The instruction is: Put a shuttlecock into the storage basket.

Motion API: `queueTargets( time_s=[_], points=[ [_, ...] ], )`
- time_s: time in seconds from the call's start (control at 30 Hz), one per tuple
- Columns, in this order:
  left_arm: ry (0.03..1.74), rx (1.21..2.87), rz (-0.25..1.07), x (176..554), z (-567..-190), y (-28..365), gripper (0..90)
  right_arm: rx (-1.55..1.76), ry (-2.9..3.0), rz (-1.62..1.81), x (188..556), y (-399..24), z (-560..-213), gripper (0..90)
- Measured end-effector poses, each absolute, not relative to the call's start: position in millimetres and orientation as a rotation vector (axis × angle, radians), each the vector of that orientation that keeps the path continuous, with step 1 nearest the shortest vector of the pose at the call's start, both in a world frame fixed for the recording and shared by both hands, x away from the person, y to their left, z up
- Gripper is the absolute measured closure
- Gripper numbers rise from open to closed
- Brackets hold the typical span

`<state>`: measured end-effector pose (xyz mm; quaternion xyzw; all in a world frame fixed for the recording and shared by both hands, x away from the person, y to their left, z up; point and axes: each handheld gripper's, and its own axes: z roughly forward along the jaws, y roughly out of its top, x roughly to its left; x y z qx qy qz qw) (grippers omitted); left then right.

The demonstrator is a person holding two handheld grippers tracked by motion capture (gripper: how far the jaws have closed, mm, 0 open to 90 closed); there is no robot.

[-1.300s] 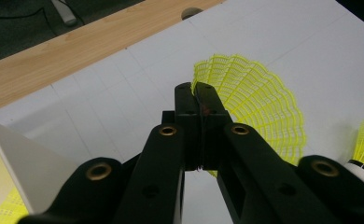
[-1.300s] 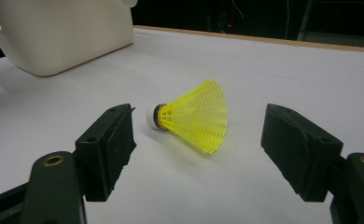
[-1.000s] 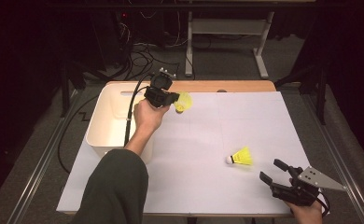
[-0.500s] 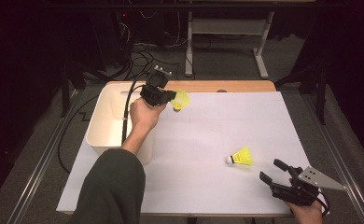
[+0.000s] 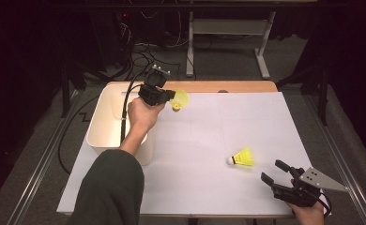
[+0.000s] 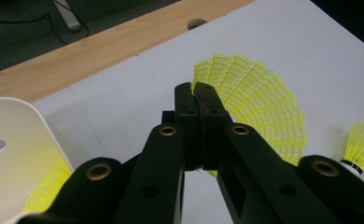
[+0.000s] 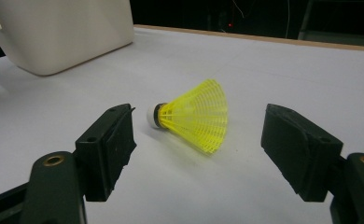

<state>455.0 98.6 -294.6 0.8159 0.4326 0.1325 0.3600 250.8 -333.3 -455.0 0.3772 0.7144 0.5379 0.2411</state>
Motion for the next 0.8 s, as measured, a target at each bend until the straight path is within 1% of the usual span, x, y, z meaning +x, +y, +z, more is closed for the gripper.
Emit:
queueTargets(
  time_s=[0.8],
  points=[
    [1.131,2.087,0.341,452,-289,111,89.7,1.032,1.956,1.470,251,-333,-455,26.2]
  ],
)
